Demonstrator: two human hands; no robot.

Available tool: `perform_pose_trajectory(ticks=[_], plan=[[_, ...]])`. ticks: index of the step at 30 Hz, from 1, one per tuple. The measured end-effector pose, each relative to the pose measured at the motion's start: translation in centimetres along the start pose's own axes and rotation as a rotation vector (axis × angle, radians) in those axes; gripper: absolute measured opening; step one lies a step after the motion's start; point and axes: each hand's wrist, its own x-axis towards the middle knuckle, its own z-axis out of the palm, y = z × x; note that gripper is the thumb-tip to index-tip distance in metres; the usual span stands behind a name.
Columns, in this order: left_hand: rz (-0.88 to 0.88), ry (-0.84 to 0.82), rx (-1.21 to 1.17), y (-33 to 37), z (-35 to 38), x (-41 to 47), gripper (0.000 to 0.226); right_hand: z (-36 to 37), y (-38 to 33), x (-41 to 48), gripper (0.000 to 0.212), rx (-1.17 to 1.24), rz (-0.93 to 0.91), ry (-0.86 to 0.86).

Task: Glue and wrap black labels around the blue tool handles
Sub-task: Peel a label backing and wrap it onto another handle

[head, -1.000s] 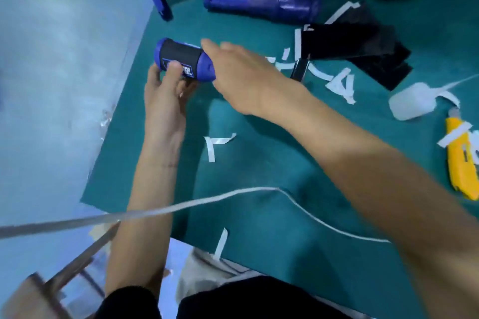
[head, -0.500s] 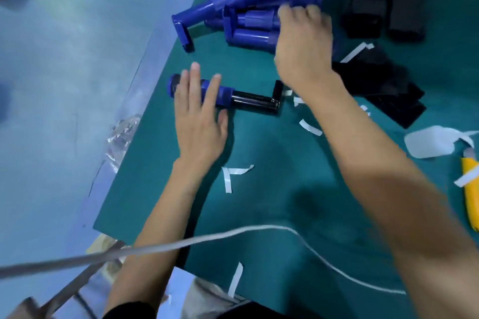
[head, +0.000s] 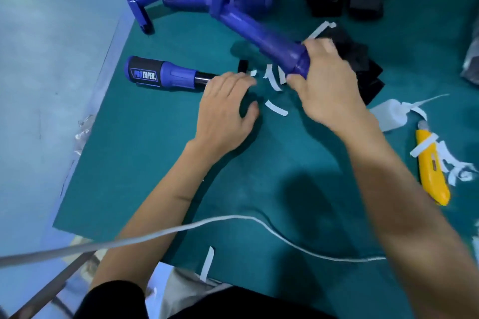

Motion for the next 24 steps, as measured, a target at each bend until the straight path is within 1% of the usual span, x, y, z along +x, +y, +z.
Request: perform_pose_trajectory(ticks=[1,2,3,4,5,6,7,8,9,11,12,13,15,17,18,19,21,23,24], plan=[[0.031,0.035,-0.048,1.1,0.2,-0.4,0.035,-0.7,1.0,-2.6,0.051,0.16,0.03,-0.067],[0.027,0.092,-0.121,2.3,0.3,-0.9,0.035,-1.4,1.9,-5.2,0.05,0.27,0.052,-0.128],[0.03,0.168,-0.196,3.4,0.3,-1.3,0.036,-2.0,2.7,-7.7,0.051,0.326,0.069,-0.179],[0.075,0.26,-0.223,4.3,0.2,-1.8,0.037,-2.4,3.6,-10.0,0.051,0.345,0.09,-0.225],[0.164,0.333,-0.189,5.1,0.2,-2.2,0.038,-2.6,4.4,-11.8,0.049,0.338,0.117,-0.266],[0.293,0.351,-0.098,5.7,0.2,-2.7,0.041,-2.9,5.3,-13.4,0.048,0.318,0.142,-0.303],[0.404,0.309,-0.008,6.3,0.2,-3.0,0.045,-3.0,6.1,-14.6,0.047,0.288,0.156,-0.334],[0.486,0.219,0.062,6.9,0.3,-3.4,0.047,-2.9,6.7,-15.4,0.047,0.245,0.155,-0.358],[0.538,0.084,0.086,7.8,0.5,-3.7,0.047,-2.7,7.1,-15.9,0.047,0.188,0.143,-0.386],[0.566,-0.225,-0.007,9.7,1.3,-4.2,0.049,-2.3,7.4,-16.3,0.046,0.089,0.103,-0.423],[0.568,-0.33,-0.07,10.6,1.6,-4.3,0.05,-2.1,7.5,-16.2,0.045,0.07,0.076,-0.426],[0.57,-0.39,-0.102,11.3,1.9,-4.2,0.048,-2.1,7.7,-16.1,0.044,0.081,0.055,-0.422],[0.552,-0.415,-0.074,12.0,2.3,-4.1,0.047,-2.1,8.2,-15.7,0.046,0.177,0.101,-0.366],[0.506,-0.362,-0.019,11.7,2.4,-4.0,0.045,-2.0,9.0,-15.8,0.055,0.321,0.226,-0.227],[0.484,-0.335,0.003,11.4,2.5,-4.1,0.043,-1.8,9.3,-16.1,0.056,0.398,0.278,-0.152],[0.455,-0.322,0.017,11.0,2.7,-4.3,0.04,-1.5,9.5,-16.4,0.051,0.447,0.307,-0.089],[0.404,-0.346,0.027,10.3,2.9,-4.4,0.039,-0.5,9.4,-17.0,0.038,0.449,0.302,-0.014],[0.363,-0.381,0.011,9.8,3.2,-4.3,0.042,0.3,9.1,-17.5,0.031,0.476,0.305,0.047],[0.348,-0.389,-0.001,9.6,3.4,-4.2,0.043,0.5,9.1,-17.7,0.027,0.507,0.314,0.107]])
